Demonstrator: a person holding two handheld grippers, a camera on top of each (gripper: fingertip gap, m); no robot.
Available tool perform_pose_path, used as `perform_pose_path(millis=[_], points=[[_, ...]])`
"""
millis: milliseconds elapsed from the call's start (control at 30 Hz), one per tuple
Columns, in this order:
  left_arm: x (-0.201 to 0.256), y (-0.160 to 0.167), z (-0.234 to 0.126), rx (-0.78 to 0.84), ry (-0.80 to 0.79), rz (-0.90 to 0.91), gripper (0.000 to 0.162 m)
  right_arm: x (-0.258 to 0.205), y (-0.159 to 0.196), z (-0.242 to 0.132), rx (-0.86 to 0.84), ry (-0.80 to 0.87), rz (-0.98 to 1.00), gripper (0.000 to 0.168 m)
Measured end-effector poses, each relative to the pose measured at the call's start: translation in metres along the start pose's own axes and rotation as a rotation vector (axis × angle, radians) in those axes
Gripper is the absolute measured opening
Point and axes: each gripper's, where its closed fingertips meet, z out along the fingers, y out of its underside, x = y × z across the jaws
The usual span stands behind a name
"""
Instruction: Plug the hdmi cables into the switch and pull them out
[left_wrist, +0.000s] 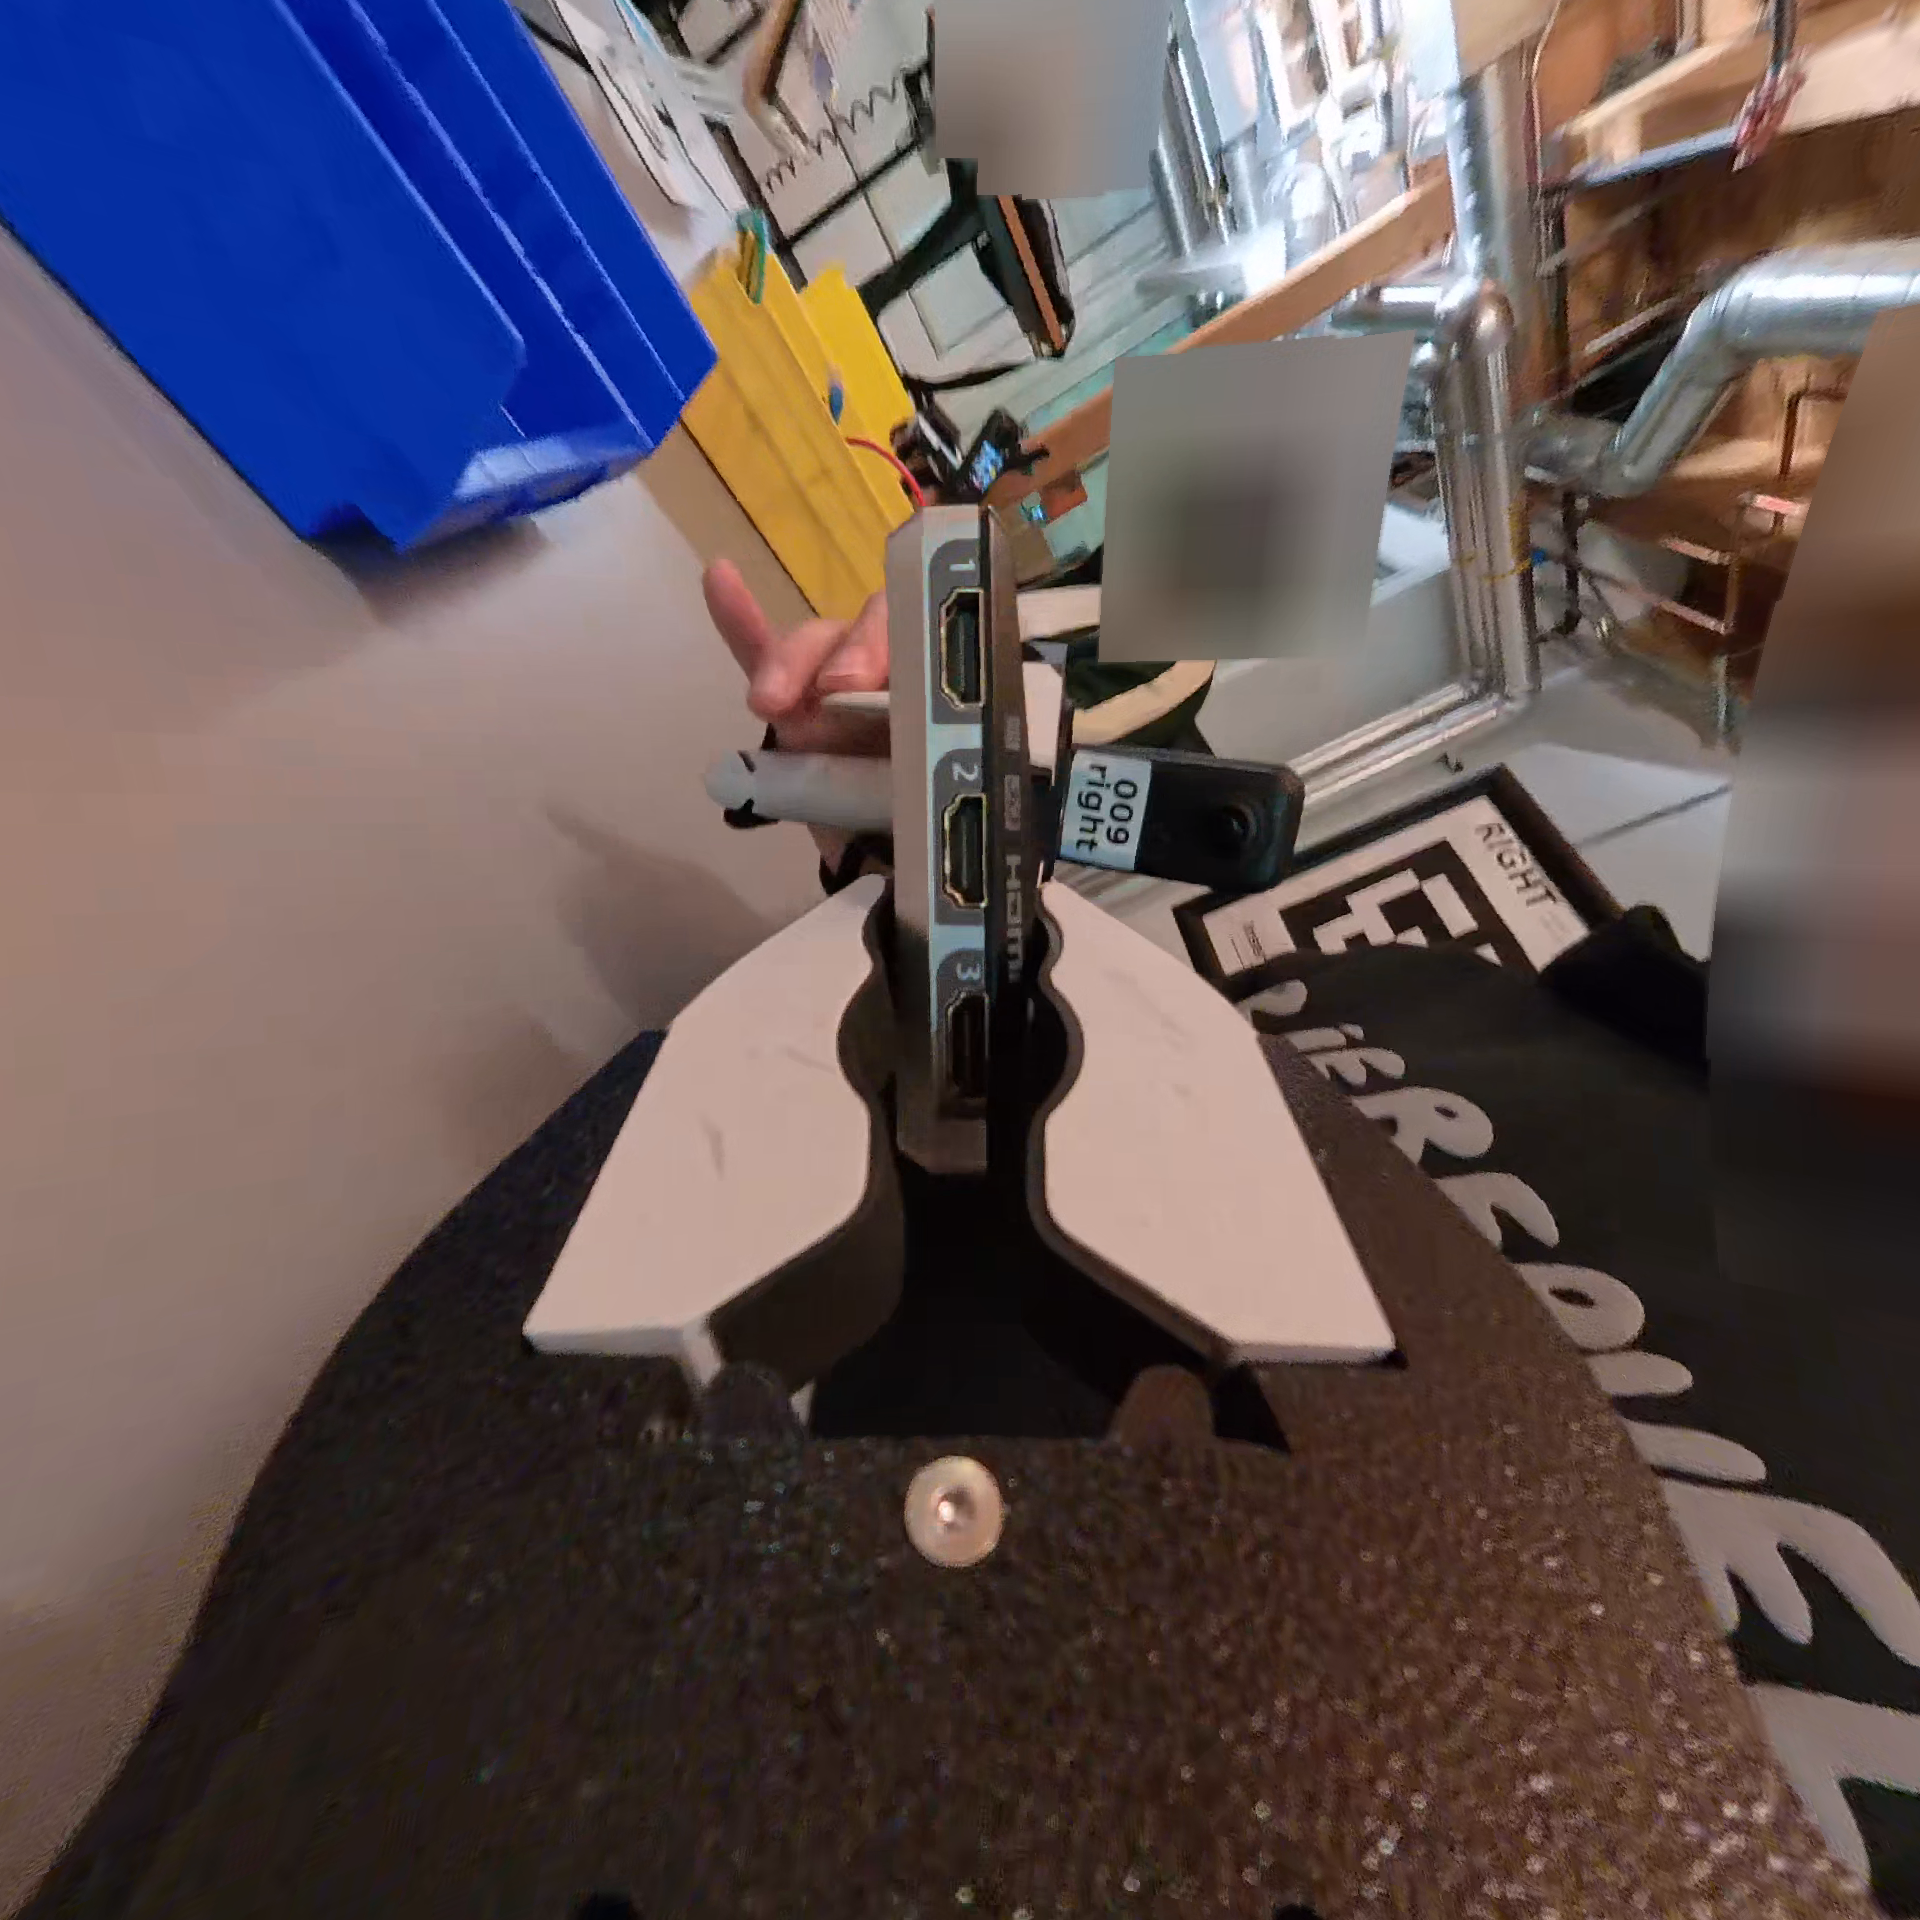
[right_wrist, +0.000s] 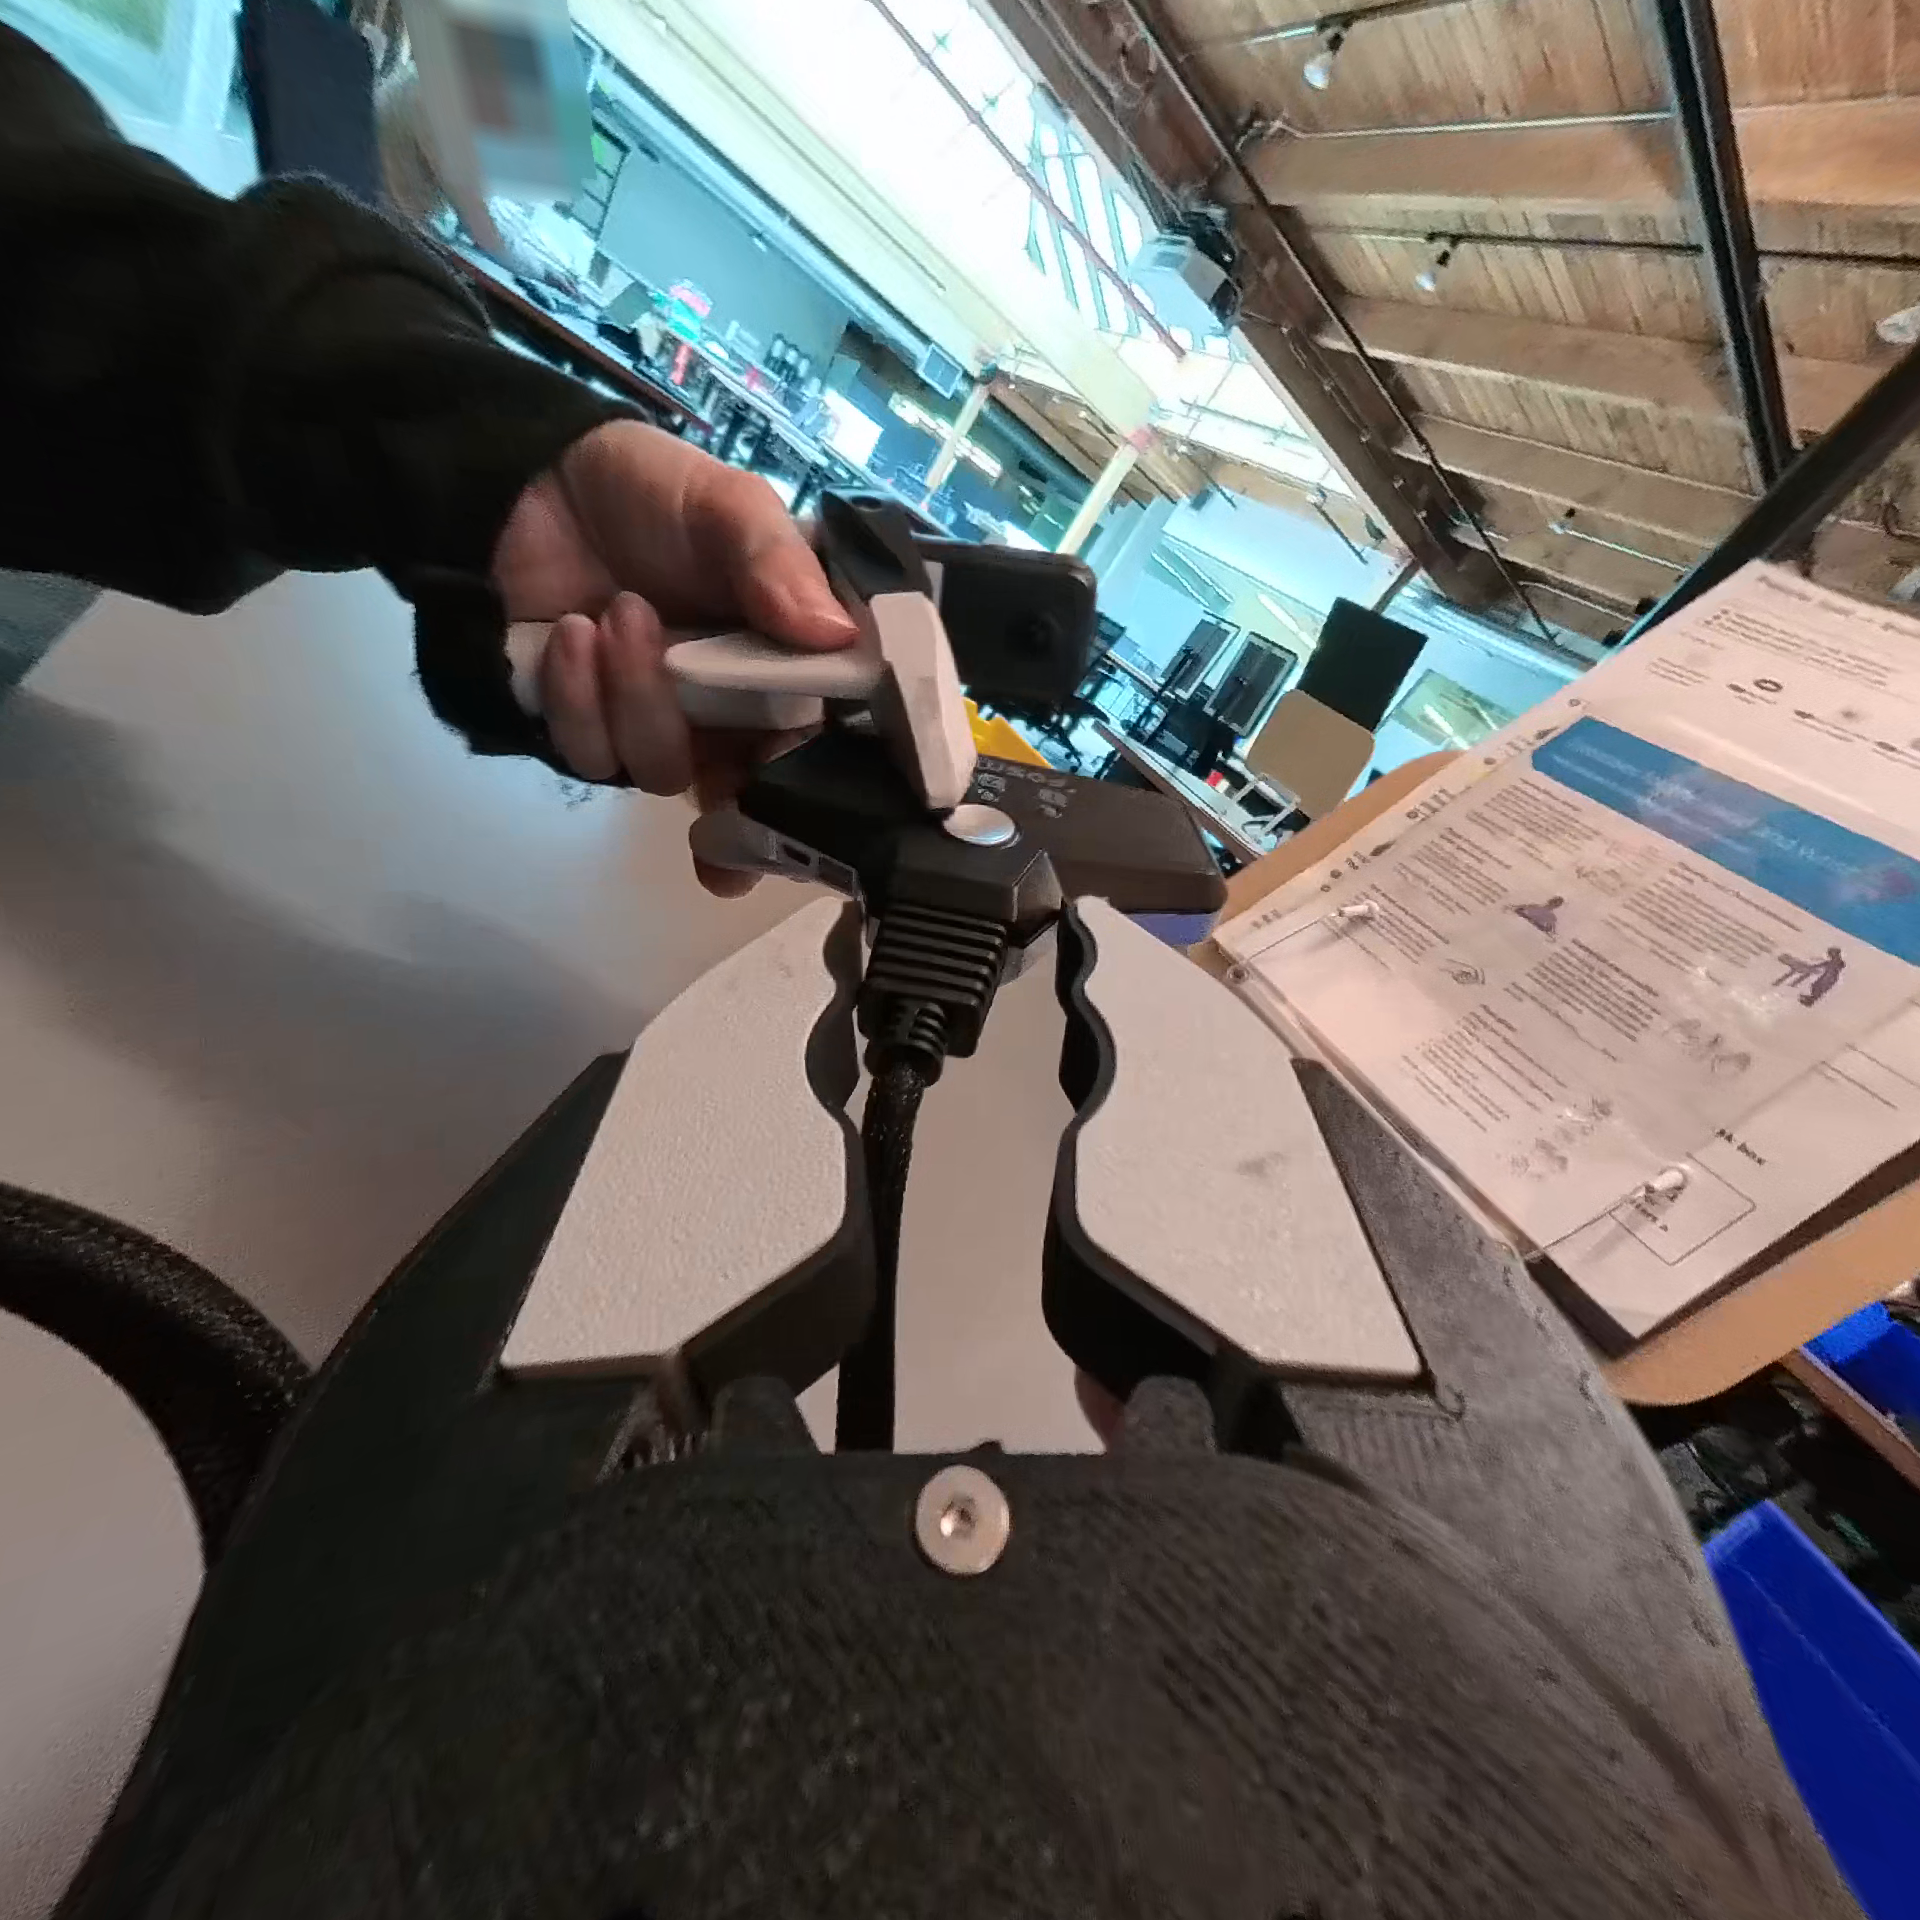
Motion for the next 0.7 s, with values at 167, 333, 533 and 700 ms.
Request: perform_pose_path(millis=[167, 333, 533, 700], points=[[-0.015, -0.012, -0.01, 0.172, -0.019, -0.056, 0.021, 0.008, 0.018, 0.011, 0.048, 0.054, 0.156, 0.04], [-0.022, -0.022, -0.025, 0.377, 0.001, -0.136, 0.021, 0.006, 0.03, 0.012, 0.042, 0.01, 0.189, 0.02], [-0.023, -0.026, -0.03, 0.467, 0.023, -0.156, 0.021, 0.009, 0.027, 0.02, 0.095, 0.06, 0.136, 0.026], [-0.021, -0.043, -0.042, 0.575, 0.02, -0.141, 0.022, 0.019, 0.023, 0.041, 0.111, -0.043, 0.23, 0.022]])
